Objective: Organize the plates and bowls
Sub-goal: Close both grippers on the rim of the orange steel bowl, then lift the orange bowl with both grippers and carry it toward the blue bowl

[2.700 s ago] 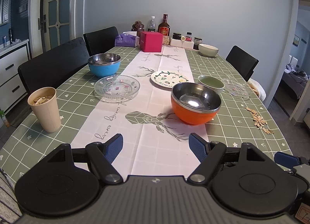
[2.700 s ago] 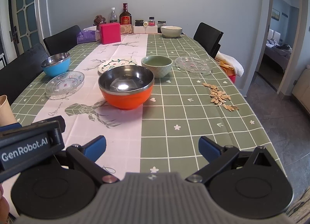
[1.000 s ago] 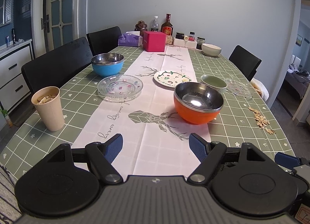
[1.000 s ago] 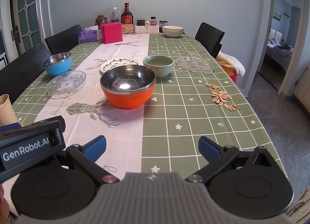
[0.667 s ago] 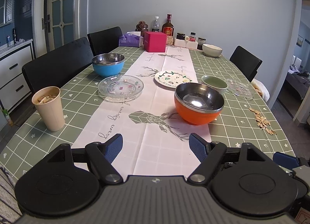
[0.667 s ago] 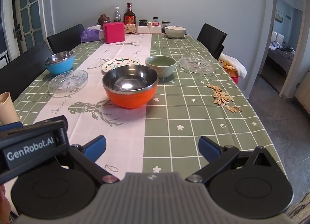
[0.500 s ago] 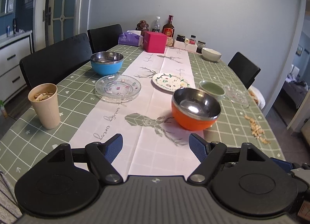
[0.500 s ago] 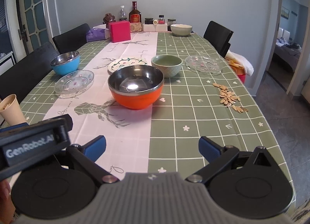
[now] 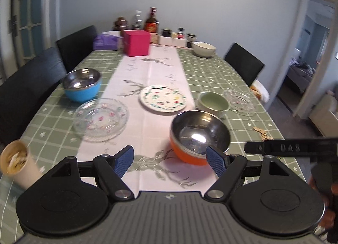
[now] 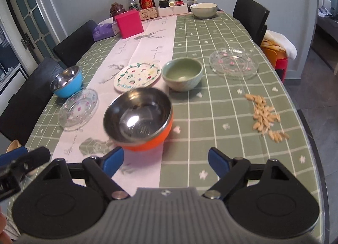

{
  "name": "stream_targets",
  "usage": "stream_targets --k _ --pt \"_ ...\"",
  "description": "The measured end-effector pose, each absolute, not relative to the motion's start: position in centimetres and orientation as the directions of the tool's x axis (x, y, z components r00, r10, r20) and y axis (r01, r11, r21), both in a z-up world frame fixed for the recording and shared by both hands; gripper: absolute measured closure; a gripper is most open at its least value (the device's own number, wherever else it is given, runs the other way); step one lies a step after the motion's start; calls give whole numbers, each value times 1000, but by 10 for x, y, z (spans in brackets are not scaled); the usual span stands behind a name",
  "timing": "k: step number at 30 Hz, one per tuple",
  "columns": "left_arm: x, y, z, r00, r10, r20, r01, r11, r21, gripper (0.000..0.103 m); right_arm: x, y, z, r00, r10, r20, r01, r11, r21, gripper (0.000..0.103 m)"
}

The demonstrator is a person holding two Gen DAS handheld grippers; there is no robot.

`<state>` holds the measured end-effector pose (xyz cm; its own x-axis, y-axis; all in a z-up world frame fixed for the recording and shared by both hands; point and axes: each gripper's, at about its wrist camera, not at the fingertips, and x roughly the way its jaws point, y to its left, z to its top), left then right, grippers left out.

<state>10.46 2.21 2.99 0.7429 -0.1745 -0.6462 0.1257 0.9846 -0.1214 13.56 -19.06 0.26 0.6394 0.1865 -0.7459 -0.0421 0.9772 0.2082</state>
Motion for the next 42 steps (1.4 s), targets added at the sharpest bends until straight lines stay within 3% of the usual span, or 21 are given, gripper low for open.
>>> stream_targets --k 10,16,19,21,23,25,33,38,42 --pt "169 -3 -1 665 -224 -713 242 967 -78 12 205 -207 -15 548 245 -800 19 952 305 18" --pt "193 1 -21 651 -236 -721 252 964 -88 12 238 -213 -30 545 261 -797 119 916 382 25" --pt "202 5 -34 639 -235 -733 234 967 -106 21 238 -205 -40 531 304 -791 108 902 419 32" --pt "206 9 -39 634 -243 -734 228 966 -123 24 237 -196 -45 516 300 -803 88 913 398 50" --pt "207 12 -42 637 -253 -728 218 965 -144 33 235 -190 -50 509 300 -807 85 915 394 58" --pt "207 10 -44 632 -254 -732 227 964 -138 41 235 -187 -53 500 310 -809 79 913 399 59" --pt "213 0 -56 635 -206 -744 221 972 -81 62 231 -183 -51 535 256 -805 84 932 351 83" --pt "215 -1 -62 640 -194 -743 201 976 -81 74 228 -177 -53 558 241 -794 61 942 329 86" --pt "215 -1 -64 640 -187 -745 190 978 -82 75 230 -168 -59 550 220 -806 30 959 282 86"
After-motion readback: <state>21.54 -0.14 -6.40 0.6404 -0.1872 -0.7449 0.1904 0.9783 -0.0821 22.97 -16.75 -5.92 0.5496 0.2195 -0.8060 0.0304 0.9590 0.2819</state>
